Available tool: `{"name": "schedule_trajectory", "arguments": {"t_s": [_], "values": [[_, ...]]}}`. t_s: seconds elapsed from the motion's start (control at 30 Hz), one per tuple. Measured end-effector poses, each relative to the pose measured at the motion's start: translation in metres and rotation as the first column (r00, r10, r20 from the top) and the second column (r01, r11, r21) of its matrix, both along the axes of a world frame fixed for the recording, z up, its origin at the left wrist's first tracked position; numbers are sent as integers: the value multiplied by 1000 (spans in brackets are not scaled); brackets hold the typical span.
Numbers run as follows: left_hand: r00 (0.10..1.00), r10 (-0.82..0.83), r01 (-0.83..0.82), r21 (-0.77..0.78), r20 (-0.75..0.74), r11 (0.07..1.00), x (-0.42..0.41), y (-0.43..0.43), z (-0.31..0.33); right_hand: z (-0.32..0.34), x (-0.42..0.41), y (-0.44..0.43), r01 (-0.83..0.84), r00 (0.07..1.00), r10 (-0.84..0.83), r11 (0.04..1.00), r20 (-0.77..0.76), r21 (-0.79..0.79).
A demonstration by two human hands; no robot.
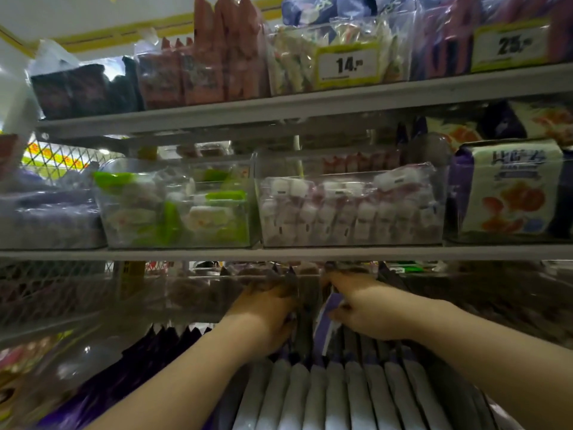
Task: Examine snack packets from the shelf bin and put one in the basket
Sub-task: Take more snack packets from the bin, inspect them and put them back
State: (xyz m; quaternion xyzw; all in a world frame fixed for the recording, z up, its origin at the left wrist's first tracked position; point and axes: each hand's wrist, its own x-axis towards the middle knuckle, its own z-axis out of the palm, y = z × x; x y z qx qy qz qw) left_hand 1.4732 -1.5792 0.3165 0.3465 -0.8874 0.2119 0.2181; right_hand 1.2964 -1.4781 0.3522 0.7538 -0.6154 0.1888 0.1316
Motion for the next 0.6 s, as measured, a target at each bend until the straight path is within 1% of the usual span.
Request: {"name": "schedule_trajectory", "arguments": {"t_s": [0.07,0.17,0.27,0.43,0.5,0.6], "values": [[1000,-15,14,-13,-27,1000,-1,-6,0,6,2,-11,28,999,-27,999,-24,33],[996,-26,25,-17,-84,1000,0,-9,0,15,6,-26,57,992,-51,997,-116,55],[986,-47,51,16,-161,999,1,-11,-1,20,14,-34,93,973,-83,995,-217,35],[974,-57,73,67,-220,995,1,-16,-4,14,32,-34,69,951,-65,998,-303,4],[969,-55,77,83,-240,994,1,-19,-4,9,38,-34,59,930,-59,998,-363,-11],[965,-59,86,98,-255,991,1,-23,-5,11,43,-34,125,891,-88,991,-445,55]]}}
